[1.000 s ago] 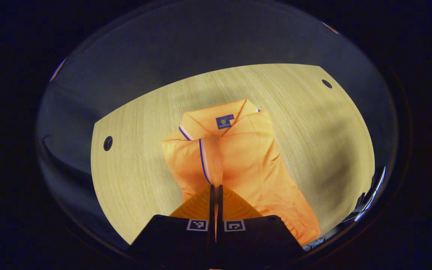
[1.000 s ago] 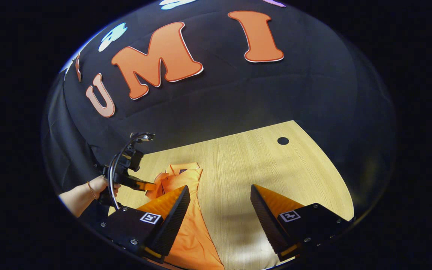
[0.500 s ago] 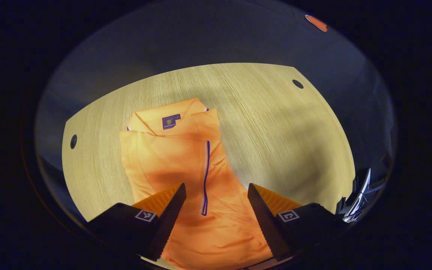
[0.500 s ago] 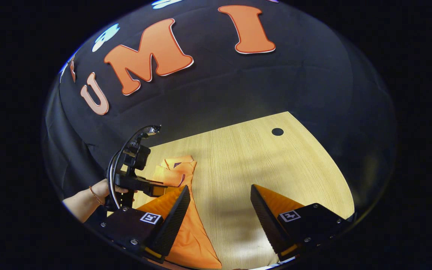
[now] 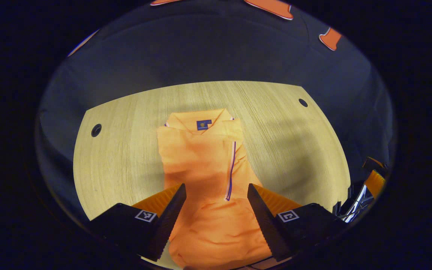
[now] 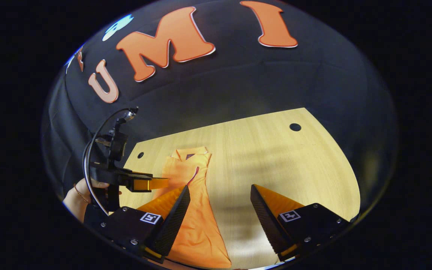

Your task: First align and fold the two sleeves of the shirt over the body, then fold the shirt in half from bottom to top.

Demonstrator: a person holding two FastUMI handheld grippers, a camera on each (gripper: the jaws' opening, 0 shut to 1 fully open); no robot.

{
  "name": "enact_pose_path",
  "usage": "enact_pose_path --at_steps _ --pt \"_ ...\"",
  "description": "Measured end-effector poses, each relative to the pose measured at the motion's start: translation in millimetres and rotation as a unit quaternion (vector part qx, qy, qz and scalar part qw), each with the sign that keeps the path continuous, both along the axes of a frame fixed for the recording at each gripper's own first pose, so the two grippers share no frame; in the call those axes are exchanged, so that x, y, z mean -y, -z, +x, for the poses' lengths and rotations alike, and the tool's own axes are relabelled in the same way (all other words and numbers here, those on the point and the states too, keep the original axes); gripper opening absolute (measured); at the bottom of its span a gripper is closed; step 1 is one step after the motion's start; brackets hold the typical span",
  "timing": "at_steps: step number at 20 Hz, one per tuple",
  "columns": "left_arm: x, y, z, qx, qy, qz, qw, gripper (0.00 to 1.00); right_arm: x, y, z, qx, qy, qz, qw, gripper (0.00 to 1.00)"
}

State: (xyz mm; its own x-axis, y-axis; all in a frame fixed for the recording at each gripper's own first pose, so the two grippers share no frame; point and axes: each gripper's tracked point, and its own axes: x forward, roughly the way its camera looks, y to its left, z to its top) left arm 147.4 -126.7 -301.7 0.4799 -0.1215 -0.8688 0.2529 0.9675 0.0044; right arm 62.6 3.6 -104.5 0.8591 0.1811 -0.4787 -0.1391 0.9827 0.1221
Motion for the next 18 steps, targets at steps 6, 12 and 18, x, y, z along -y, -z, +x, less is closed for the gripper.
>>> enact_pose_path --at_steps 6,12,18 --pt "-78 -31 -32 0.036 -0.041 0.0 0.998 1.0 -46 17 -3 -0.012 -0.02 -0.037 0.999 0.99" --pt "-125 -26 -97 0.043 -0.055 0.01 0.998 1.0 -69 70 -38 -0.065 -0.04 -0.093 0.993 0.99" --pt "-149 15 -186 -0.004 -0.057 0.02 0.998 1.0 -58 135 -92 -0.142 -0.027 -0.122 0.982 0.99"
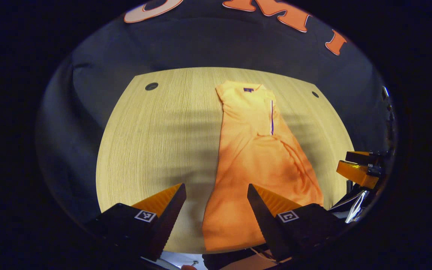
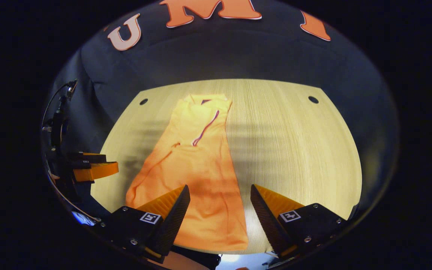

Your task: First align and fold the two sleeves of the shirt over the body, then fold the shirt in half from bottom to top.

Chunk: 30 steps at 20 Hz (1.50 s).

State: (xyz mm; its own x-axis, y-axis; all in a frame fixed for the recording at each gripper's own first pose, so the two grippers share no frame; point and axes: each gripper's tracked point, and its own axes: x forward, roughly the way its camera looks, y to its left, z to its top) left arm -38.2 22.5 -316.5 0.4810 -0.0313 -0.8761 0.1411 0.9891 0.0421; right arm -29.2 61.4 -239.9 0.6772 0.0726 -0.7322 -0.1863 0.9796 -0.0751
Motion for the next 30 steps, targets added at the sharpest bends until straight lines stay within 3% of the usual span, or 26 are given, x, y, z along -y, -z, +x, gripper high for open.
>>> enact_pose_path --at_steps 7,13,21,28,29,30 --pt "-14 29 -69 -0.038 -0.019 0.004 0.999 1.0 14 50 -56 -0.072 0.001 -0.045 0.996 0.99" --pt "-10 71 -123 -0.101 -0.041 0.006 0.994 1.0 26 107 -98 -0.152 -0.005 -0.077 0.985 0.99" --pt "-14 124 -168 -0.155 -0.043 0.055 0.985 1.0 34 148 -105 -0.196 0.02 -0.102 0.975 1.0" --pt "-11 126 -174 -0.152 -0.062 0.048 0.985 1.0 32 146 -106 -0.227 0.018 -0.103 0.968 0.99" --pt "-11 126 -175 -0.153 -0.061 0.048 0.985 1.0 31 147 -105 -0.228 0.019 -0.103 0.968 0.92" --pt "-12 126 -176 -0.152 -0.061 0.048 0.985 1.0 31 146 -105 -0.225 0.02 -0.102 0.969 0.99"
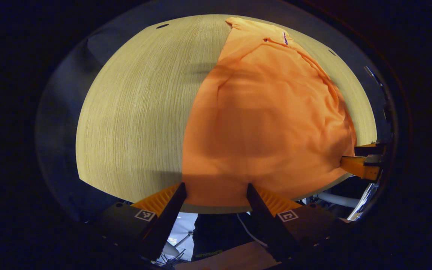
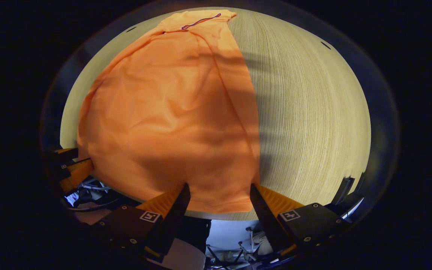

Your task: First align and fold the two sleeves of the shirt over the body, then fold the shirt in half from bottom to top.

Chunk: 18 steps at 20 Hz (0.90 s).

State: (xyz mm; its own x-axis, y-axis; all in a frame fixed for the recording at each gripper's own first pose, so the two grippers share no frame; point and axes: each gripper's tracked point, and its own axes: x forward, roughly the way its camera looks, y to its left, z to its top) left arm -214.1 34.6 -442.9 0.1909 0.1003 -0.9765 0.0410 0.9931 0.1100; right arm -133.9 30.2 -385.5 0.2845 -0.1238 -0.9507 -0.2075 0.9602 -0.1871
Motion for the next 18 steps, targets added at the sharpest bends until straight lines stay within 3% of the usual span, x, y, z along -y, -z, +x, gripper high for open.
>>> enact_pose_path --at_steps 2,4,5,6,7,8,9,10,13,18 --pt "1 0 1 0.003 0.0 0.0 1.0 1.0 -1 0 0 0.009 -0.001 0.002 1.0 0.99" --pt "5 0 3 0.002 0.009 -0.001 1.0 0.98 -5 1 -1 0.027 0.006 0.004 1.0 0.92" --pt "10 1 3 0.006 0.017 -0.002 1.0 0.94 -7 0 -2 0.034 0.002 0.002 0.999 0.7" --pt "13 1 4 0.014 0.024 -0.004 1.0 0.77 -8 1 -2 0.038 -0.004 -0.002 0.999 0.65" --pt "18 1 6 0.02 0.029 -0.007 0.999 0.59 -8 0 -1 0.045 -0.008 -0.007 0.999 0.48" --pt "23 2 8 0.029 0.029 -0.019 0.999 0.4 -8 0 -2 0.055 -0.004 -0.012 0.998 0.38" --pt "23 1 8 0.035 0.016 -0.027 0.999 0.22 -9 1 -3 0.06 -0.004 -0.007 0.998 0.14" --pt "22 0 10 0.042 0.004 -0.038 0.998 0.04 -13 2 -5 0.061 -0.006 0.004 0.998 0.08" --pt "21 1 11 0.047 -0.026 -0.063 0.997 0.01 -27 -8 -13 0.051 0.02 0.067 0.996 0.04" --pt "18 -14 15 0.054 0.01 -0.043 0.998 0.01 -30 -8 -11 0.051 0.035 0.103 0.993 0.0"
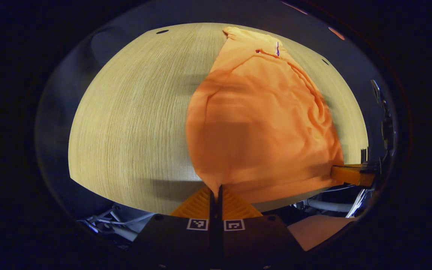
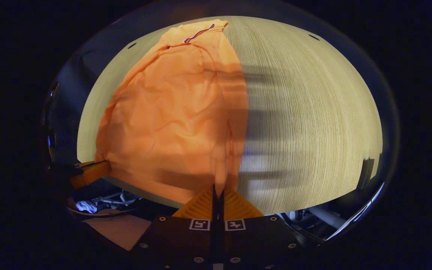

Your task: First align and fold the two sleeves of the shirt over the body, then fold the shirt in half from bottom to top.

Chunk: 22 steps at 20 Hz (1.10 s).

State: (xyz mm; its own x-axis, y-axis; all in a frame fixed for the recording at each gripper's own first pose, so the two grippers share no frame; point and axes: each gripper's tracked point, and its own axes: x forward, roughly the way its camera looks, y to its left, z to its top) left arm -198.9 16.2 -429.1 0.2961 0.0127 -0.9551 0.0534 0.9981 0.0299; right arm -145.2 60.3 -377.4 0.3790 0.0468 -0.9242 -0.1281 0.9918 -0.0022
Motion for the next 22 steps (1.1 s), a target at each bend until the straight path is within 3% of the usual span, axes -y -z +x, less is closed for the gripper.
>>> enact_pose_path --at_steps 9,17,22 --pt "8 -91 69 0.103 0.011 -0.014 0.995 0.01 -5 -103 56 0.103 -0.005 0.029 0.994 0.0" --pt "36 -169 172 0.208 0.047 0.004 0.977 0.01 -17 -195 122 0.191 -0.022 0.032 0.981 0.0" --pt "62 -208 244 0.253 0.062 0.012 0.965 0.01 -22 -224 181 0.227 -0.024 0.022 0.973 0.03"
